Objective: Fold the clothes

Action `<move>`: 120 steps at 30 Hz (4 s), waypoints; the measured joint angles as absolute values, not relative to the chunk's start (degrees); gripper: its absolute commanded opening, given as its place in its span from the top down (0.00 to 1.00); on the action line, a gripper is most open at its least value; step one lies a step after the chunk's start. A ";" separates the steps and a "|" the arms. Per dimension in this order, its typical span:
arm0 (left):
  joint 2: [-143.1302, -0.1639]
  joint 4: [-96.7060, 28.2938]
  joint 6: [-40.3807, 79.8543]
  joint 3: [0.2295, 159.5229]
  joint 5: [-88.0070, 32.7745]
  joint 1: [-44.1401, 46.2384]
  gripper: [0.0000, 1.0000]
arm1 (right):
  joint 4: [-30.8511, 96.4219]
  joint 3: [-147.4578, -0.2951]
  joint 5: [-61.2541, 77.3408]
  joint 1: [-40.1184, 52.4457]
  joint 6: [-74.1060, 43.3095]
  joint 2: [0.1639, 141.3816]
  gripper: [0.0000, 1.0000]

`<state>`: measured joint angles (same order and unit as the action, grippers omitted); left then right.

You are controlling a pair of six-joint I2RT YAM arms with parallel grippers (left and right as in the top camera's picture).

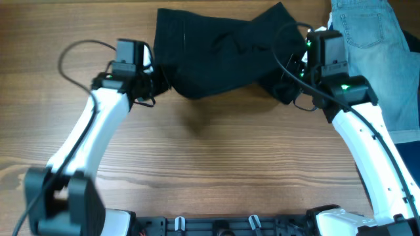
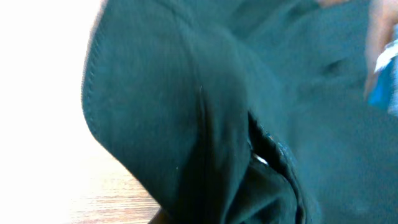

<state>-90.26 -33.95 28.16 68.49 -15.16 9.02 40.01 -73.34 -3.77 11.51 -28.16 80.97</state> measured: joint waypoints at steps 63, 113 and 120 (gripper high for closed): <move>-55.53 -40.05 16.36 90.28 -9.74 11.27 0.96 | 55.31 -114.93 -3.55 -0.71 -6.96 67.24 0.96; -112.77 -19.14 16.88 91.05 -6.31 6.35 0.96 | 52.99 -115.44 11.51 -2.28 -7.62 117.49 0.96; -114.15 -21.54 20.12 91.05 -9.43 5.89 0.96 | 62.26 -115.55 12.01 -2.28 -7.60 117.49 0.96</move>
<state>-114.15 -21.54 20.12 91.05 -9.43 5.89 62.26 -115.55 12.01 -2.28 -7.60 117.49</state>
